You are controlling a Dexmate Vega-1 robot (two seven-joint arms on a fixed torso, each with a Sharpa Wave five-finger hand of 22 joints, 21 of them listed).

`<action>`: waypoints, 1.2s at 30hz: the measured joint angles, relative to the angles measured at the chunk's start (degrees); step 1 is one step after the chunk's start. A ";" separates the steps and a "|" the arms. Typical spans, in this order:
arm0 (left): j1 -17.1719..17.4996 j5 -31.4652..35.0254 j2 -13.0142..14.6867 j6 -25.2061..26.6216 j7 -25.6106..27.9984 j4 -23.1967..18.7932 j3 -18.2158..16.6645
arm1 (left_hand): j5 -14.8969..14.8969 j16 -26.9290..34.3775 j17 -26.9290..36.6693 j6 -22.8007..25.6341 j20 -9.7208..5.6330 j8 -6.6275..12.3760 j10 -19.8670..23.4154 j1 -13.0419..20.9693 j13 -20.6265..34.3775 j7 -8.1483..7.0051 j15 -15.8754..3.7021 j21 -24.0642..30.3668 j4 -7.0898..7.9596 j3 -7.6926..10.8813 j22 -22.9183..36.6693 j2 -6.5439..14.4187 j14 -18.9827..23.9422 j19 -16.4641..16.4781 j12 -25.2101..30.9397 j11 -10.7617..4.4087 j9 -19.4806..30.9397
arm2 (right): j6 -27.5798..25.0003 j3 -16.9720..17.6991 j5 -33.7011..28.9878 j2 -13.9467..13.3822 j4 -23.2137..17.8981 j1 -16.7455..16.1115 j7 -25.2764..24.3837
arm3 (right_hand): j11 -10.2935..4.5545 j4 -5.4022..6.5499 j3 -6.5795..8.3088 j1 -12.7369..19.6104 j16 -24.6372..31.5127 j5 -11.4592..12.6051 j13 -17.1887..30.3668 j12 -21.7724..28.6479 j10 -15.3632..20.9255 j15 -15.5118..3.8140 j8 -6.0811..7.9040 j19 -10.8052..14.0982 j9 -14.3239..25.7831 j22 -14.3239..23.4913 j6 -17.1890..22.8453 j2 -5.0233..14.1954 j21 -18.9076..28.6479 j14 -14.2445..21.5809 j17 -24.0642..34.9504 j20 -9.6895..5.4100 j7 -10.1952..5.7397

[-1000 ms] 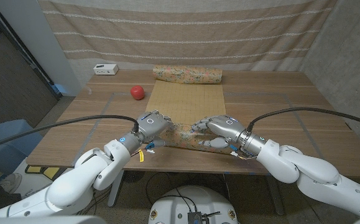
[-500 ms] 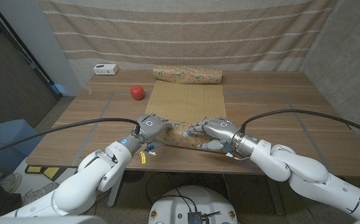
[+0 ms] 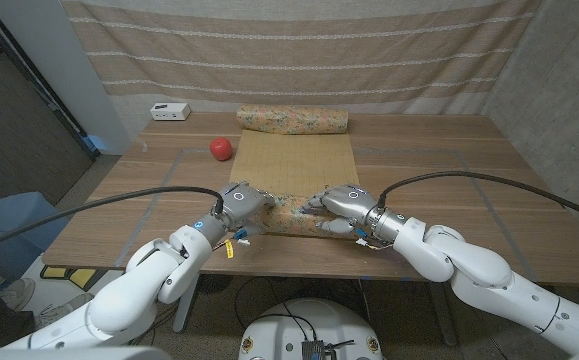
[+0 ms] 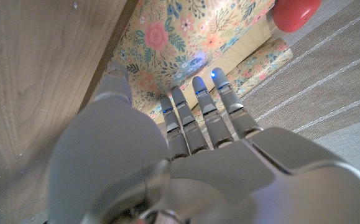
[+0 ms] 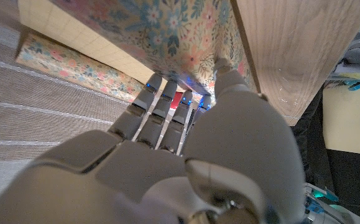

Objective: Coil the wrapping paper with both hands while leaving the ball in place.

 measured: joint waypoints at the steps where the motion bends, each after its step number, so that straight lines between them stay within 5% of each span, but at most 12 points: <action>1: 0.12 -0.29 0.00 -0.08 0.33 0.07 -0.12 | 0.00 0.00 0.00 0.65 0.00 0.22 0.61 0.05 0.00 0.18 0.12 0.03 -0.13 0.13 0.00 0.05 0.12 0.00 0.25 -0.16 0.00 | -0.15 -0.27 0.08 0.15 0.35 0.35 0.36 | -0.21 0.33 -0.56 0.00 -1.34 -0.12 0.00 -0.67 -1.90 0.27 -0.40 -0.99 0.15 -0.03 -1.98 0.00 -0.33 -2.43 -0.32 0.06 -0.30; 3: 0.31 -0.93 -0.01 -0.29 1.14 0.19 -0.33 | -0.21 -0.08 0.00 1.90 0.04 0.93 1.79 0.20 0.07 0.34 0.11 0.02 -0.18 0.18 0.00 0.20 0.12 -0.04 0.58 -0.26 0.01 | -0.30 -0.74 0.11 0.39 0.85 0.88 0.74 | -0.63 1.05 -1.29 0.30 -3.24 -0.15 0.00 -1.58 -5.42 0.45 -0.97 -2.10 0.30 -0.06 -5.64 -0.30 -0.59 -5.88 -0.83 0.18 -0.69; 6: 0.68 -1.69 -0.05 -0.47 2.44 0.40 -0.58 | -0.21 -1.05 0.14 2.87 1.38 1.61 3.05 0.64 0.58 1.01 0.25 -0.03 -0.18 0.18 -0.09 0.64 -1.31 -0.76 1.33 -0.62 0.08 | -0.60 -1.46 0.14 0.84 1.68 1.85 1.34 | -0.71 1.37 -1.85 0.30 -3.74 -0.16 0.02 -1.55 -6.82 0.04 -0.95 -2.11 0.33 0.04 -6.90 -0.30 -0.60 -6.03 -2.09 0.19 -0.62; 10: 1.14 -1.99 -0.21 -0.48 3.82 0.67 -0.75 | -0.42 -1.16 0.44 2.07 2.65 1.99 2.55 1.27 1.56 1.68 0.42 -0.08 -0.17 0.17 -0.27 0.87 -1.67 0.29 1.54 -0.32 1.21 | -0.65 -2.20 0.16 1.23 2.44 2.86 1.39 | -0.88 1.86 -2.80 0.83 -0.78 -0.16 -0.21 0.70 -0.90 -2.66 0.89 -1.21 0.00 0.59 -2.73 0.22 0.81 -3.31 -1.90 0.19 -0.43; 15: 1.43 -1.00 -1.00 1.00 4.48 1.12 -0.44 | -0.42 -1.16 0.72 -1.64 1.33 1.10 -0.23 3.17 2.52 1.94 0.28 1.11 -0.63 0.63 -0.53 2.08 -0.40 4.25 1.08 0.31 2.26 | -0.44 -3.17 0.18 1.73 3.43 4.43 1.76 | -2.16 1.90 -3.25 1.43 1.34 -0.16 -0.18 1.82 1.20 -3.15 2.09 -0.91 -0.12 0.38 -0.04 0.82 0.97 -2.82 -0.53 0.47 -2.04; 20: 1.25 0.37 -2.14 2.75 4.71 1.83 0.26 | -0.63 -0.57 0.57 -1.59 -1.19 1.05 1.31 8.09 3.33 2.75 -0.06 2.87 -1.66 3.81 -0.53 5.35 4.07 7.96 1.08 1.15 2.23 | 0.05 -3.78 0.48 2.10 4.22 5.55 1.88 | -3.49 2.05 -3.57 1.72 3.11 -0.22 -0.18 2.79 2.52 -3.74 3.13 0.01 -0.17 0.36 2.70 1.79 1.47 -2.20 0.42 0.00 -4.64; 27: 0.83 0.51 -3.76 4.71 5.79 3.14 0.60 | -0.91 0.00 0.48 0.10 -4.21 1.62 4.80 12.30 3.24 4.44 -0.91 5.18 -1.41 8.95 -0.54 9.57 8.54 12.19 0.86 2.42 2.15 | 1.23 -4.67 1.70 2.83 5.61 7.43 2.39 | -3.49 3.26 -4.14 0.40 4.46 -0.91 -0.18 3.85 2.52 -3.74 4.15 1.03 -0.55 0.44 2.78 3.69 2.48 -2.20 0.84 -0.04 -4.72; 32: 0.55 -1.51 -5.01 5.65 6.92 3.99 0.08 | -0.96 0.78 0.47 2.59 -5.24 2.52 8.46 13.34 2.74 6.01 -1.82 7.00 -0.03 13.21 -0.61 10.59 12.16 14.27 0.69 3.92 3.11 | 1.92 -5.10 3.43 3.51 6.76 8.81 3.53 | -3.49 4.46 -4.50 -0.78 4.47 -1.30 -0.19 3.85 2.52 -3.74 4.15 1.02 -0.56 0.53 2.75 4.86 2.55 -2.20 0.84 -0.04 -4.72; 36: 0.40 -6.07 -5.96 5.91 8.28 4.44 -1.13 | -0.97 1.09 0.48 3.60 -5.41 3.28 9.90 13.34 2.68 6.19 -2.35 7.95 1.31 14.92 -0.64 10.59 14.04 15.28 1.12 4.01 3.95 | 2.31 -5.59 5.16 4.41 8.05 10.49 4.78 | -3.49 5.76 -4.62 -1.63 4.47 -1.50 -0.19 3.85 2.52 -3.74 4.13 1.02 -0.59 0.53 2.73 5.70 2.93 -2.20 0.69 -0.04 -4.72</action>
